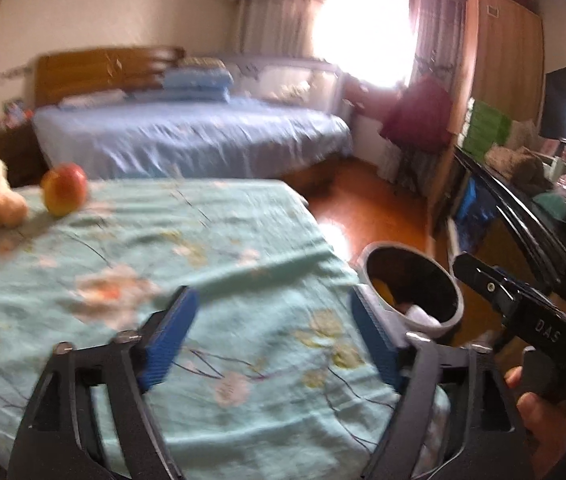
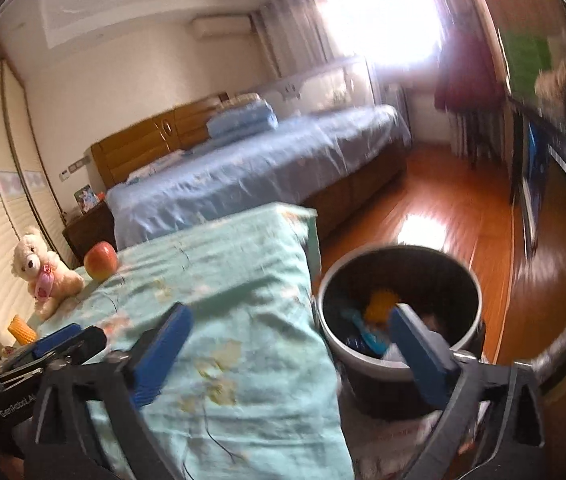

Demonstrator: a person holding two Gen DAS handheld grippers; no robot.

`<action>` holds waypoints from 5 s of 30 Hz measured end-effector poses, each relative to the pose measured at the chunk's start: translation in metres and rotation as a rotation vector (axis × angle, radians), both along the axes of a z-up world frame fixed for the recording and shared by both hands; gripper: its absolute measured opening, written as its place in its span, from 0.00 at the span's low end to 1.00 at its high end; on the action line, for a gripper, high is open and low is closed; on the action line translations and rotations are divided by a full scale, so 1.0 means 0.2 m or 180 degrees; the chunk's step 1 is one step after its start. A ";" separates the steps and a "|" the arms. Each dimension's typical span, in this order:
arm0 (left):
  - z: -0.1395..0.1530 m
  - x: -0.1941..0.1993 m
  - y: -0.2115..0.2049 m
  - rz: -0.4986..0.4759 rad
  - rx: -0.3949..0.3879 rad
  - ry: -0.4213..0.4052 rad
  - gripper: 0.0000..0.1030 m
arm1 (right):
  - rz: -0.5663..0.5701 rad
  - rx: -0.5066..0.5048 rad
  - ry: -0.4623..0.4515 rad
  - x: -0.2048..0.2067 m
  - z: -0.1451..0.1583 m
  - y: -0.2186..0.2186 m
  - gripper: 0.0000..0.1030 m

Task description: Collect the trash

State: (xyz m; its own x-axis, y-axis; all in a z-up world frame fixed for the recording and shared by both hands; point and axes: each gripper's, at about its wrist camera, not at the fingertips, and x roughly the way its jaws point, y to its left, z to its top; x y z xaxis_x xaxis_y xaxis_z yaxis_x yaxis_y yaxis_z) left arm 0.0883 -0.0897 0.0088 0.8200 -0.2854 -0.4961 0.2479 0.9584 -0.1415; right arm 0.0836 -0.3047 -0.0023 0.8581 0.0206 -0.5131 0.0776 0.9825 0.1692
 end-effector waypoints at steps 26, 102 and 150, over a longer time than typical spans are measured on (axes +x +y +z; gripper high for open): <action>0.01 -0.10 0.07 0.0557 0.0392 -0.0505 0.99 | 0.0023 -0.0277 -0.0308 -0.01 -0.07 0.14 1.00; 0.01 -0.12 0.05 0.0543 0.0384 -0.0453 0.99 | 0.0060 -0.0261 -0.0248 -0.03 -0.03 0.17 1.00; -0.02 -0.08 0.05 0.0475 0.0373 -0.0408 0.99 | 0.0112 -0.0257 -0.0209 0.00 -0.05 0.19 1.00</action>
